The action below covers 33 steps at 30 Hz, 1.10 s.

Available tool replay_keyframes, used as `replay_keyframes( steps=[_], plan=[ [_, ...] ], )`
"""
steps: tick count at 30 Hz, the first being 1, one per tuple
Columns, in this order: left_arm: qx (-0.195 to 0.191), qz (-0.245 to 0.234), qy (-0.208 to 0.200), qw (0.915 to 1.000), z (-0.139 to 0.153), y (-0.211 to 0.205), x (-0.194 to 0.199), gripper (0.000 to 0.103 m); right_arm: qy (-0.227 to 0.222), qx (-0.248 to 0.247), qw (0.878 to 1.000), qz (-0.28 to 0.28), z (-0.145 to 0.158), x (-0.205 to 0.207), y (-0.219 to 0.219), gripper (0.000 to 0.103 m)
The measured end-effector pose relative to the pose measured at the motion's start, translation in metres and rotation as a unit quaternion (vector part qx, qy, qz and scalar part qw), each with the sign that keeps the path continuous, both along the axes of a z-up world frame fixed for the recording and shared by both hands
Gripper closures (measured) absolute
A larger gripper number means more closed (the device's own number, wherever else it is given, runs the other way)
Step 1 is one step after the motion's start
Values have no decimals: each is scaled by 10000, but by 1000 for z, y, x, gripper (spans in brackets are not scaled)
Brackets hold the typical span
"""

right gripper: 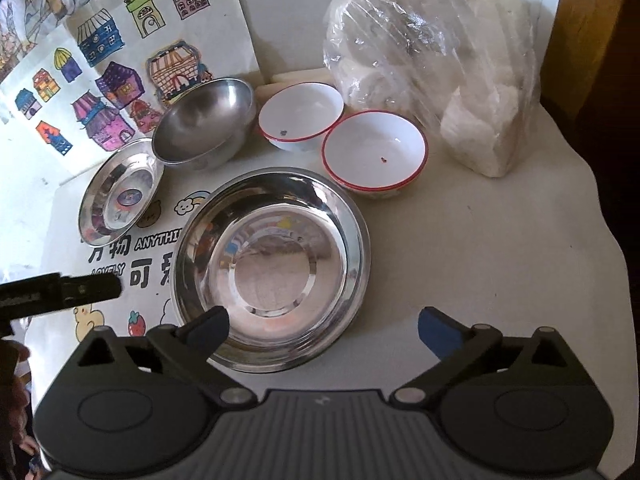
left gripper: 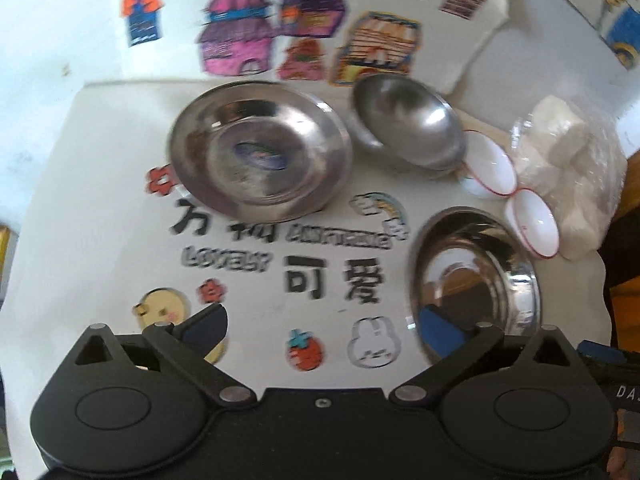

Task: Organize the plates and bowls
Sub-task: 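Open both grippers and withdraw from the stacked plates, then move both grippers to the small labeled steel plate and close on its rim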

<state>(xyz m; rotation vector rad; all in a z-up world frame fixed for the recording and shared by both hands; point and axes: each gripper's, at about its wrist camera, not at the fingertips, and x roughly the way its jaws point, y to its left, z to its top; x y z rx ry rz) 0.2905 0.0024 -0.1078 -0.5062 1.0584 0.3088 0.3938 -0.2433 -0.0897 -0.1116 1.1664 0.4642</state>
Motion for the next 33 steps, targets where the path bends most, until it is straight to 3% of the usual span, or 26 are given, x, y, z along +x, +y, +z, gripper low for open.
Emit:
replay_keyframes(
  steps=[11, 17, 22, 29, 33],
  plan=[
    [85, 252, 3, 9996, 2, 61, -46, 1, -643, 204, 9976, -149, 13, -31, 37, 0],
    [138, 461, -302, 9984, 13, 97, -64, 1, -1031, 436, 9930, 379, 19, -38, 85, 0],
    [389, 358, -461, 9975, 15, 122, -46, 1, -1244, 441, 9869, 933, 24, -43, 125, 0],
    [793, -165, -429, 9958, 8, 146, 2, 1, -990, 416, 9859, 1285, 12, -34, 161, 0],
    [551, -304, -96, 9980, -4, 161, 29, 1, -875, 254, 9873, 1305, -5, -21, 177, 0]
  ],
)
